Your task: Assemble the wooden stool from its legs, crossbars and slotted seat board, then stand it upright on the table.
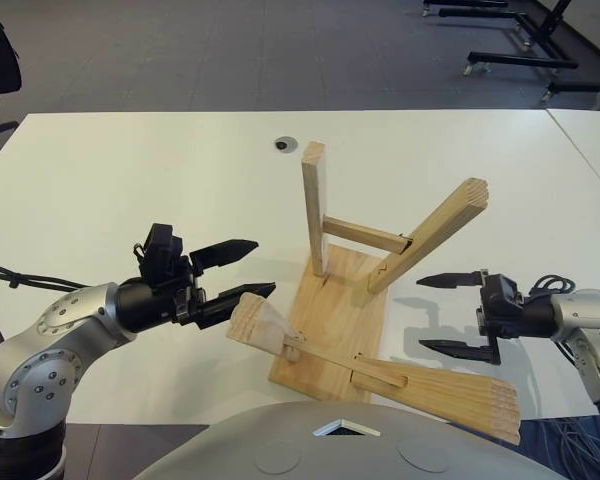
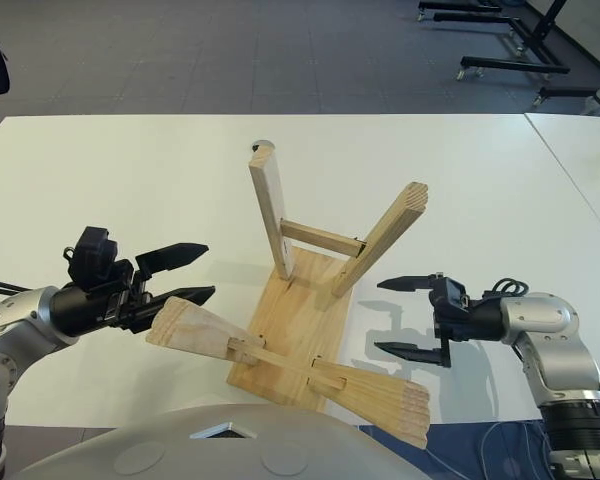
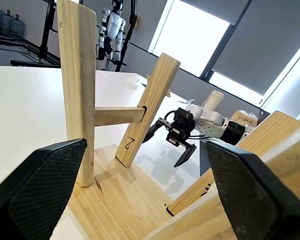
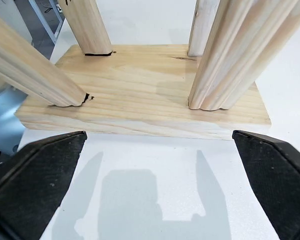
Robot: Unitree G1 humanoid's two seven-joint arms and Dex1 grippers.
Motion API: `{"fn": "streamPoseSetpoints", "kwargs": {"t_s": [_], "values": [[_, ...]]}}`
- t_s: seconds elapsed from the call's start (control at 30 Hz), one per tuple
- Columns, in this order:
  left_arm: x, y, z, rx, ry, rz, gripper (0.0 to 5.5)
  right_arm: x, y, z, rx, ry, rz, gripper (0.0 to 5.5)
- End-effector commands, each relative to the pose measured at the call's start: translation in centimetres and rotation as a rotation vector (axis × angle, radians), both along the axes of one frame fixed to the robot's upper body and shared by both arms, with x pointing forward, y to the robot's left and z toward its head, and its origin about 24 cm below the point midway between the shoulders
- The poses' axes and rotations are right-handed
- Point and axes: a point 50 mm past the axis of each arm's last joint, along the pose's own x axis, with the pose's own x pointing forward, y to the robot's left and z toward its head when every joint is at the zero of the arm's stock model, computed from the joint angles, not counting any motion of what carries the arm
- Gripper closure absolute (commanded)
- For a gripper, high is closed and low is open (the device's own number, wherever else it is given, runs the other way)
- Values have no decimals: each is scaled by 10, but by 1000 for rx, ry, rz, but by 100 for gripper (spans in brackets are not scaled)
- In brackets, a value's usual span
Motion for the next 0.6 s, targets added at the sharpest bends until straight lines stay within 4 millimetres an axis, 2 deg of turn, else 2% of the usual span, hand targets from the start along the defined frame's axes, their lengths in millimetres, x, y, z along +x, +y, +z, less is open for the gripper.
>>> {"fn": "streamPoseSetpoints", "kwargs": {"t_s": [0.03, 0.13, 0.23, 0.37, 0.6], "values": [[5, 4, -5, 44, -19, 49, 115, 3, 22, -12, -9, -11, 6, 13], [5, 7, -14, 88, -9, 71, 115, -5, 37, -27, -12, 34, 26, 13], [3, 10, -22, 141, 7, 73, 115, -6, 43, -32, -9, 34, 34, 13], [-3, 20, -55, 374, 82, 30, 115, -7, 42, -30, 23, -18, 3, 13], [-8, 25, -67, 394, 92, 70, 115, 5, 35, -26, 49, -101, -50, 13]]}}
